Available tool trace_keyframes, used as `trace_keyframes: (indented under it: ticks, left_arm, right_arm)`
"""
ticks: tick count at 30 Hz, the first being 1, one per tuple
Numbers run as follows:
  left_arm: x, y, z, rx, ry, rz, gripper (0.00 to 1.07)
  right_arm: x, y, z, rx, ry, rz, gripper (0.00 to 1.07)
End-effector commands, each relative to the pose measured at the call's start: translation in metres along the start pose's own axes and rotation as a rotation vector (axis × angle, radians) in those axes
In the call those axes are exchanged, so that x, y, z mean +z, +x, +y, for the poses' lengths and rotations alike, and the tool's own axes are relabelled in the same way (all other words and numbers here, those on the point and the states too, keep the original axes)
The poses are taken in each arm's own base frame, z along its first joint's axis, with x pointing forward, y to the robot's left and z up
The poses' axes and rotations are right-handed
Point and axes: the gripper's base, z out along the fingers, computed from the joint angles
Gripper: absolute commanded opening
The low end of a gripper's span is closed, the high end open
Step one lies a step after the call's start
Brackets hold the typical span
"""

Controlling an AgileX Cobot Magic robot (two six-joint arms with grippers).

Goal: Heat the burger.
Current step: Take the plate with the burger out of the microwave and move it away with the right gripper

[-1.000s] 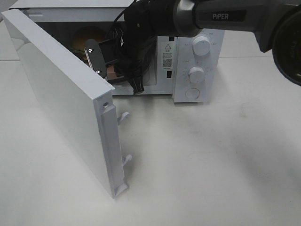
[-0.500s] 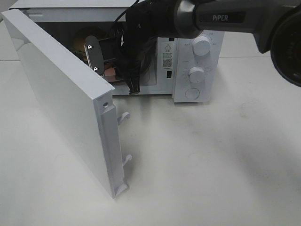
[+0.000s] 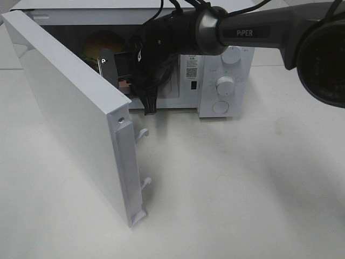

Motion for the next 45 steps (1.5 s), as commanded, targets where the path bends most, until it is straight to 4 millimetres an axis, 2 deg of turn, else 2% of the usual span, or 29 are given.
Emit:
trace_keyframes:
  ticks: [1, 2, 3, 4, 5, 6, 7, 8, 9, 17, 25, 38, 45]
  left_arm:
    - [-0.001, -0.001, 0.0, -0.002, 0.005, -0.013, 1.0]
    - [-0.001, -0.001, 0.0, -0.002, 0.005, -0.013, 1.0]
    - [-0.001, -0.001, 0.0, -0.002, 0.005, -0.013, 1.0]
    - [-0.001, -0.001, 0.0, -0.002, 0.005, -0.013, 1.0]
    - [-0.001, -0.001, 0.0, -0.002, 0.005, -0.013, 1.0]
    - [-0.001, -0.001, 0.0, -0.002, 0.005, -0.013, 1.0]
    - [-0.001, -0.001, 0.0, -0.002, 0.005, -0.013, 1.0]
    - [-0.001, -0.001, 0.0, -0.002, 0.005, -0.013, 1.0]
    - [-0.001, -0.001, 0.0, -0.002, 0.005, -0.013, 1.0]
    - [-0.001, -0.001, 0.0, -0.002, 0.005, -0.013, 1.0]
    - [-0.001, -0.001, 0.0, -0.002, 0.005, -0.013, 1.0]
    - [-0.001, -0.001, 0.0, -0.002, 0.005, -0.013, 1.0]
    - [-0.001, -0.001, 0.0, -0.001, 0.005, -0.013, 1.0]
  right_arm:
    - [0.0, 0.002, -0.005, 0.024, 0.025, -0.009, 0.33]
    - [0.0, 0.002, -0.005, 0.024, 0.025, -0.009, 0.33]
    - [0.0, 0.002, -0.005, 0.024, 0.031, -0.012, 0.27]
    - [0.0, 0.002, -0.005, 0.023, 0.033, -0.012, 0.17]
    - [0.0, 0.002, -0.005, 0.023, 0.033, -0.012, 0.17]
    - [0.0, 0.002, -0.005, 0.023, 0.033, -0.012, 0.07]
    - [0.0, 0.002, -0.005, 0.023, 0.033, -0.012, 0.07]
    - [0.0, 0.002, -0.005, 0.023, 0.032, -0.012, 0.01]
    - [0.0, 0.002, -0.005, 0.022, 0.03, -0.011, 0.0]
    - [-0.001, 0.001, -0.006, 0.019, 0.032, -0.012, 0.0]
    - [-0.012, -0.003, -0.013, -0.004, 0.049, -0.018, 0.0]
    - [-0.042, -0.01, -0.027, -0.117, 0.038, -0.008, 0.0]
    - [-0.055, -0.007, -0.019, -0.205, 0.057, -0.013, 0.0]
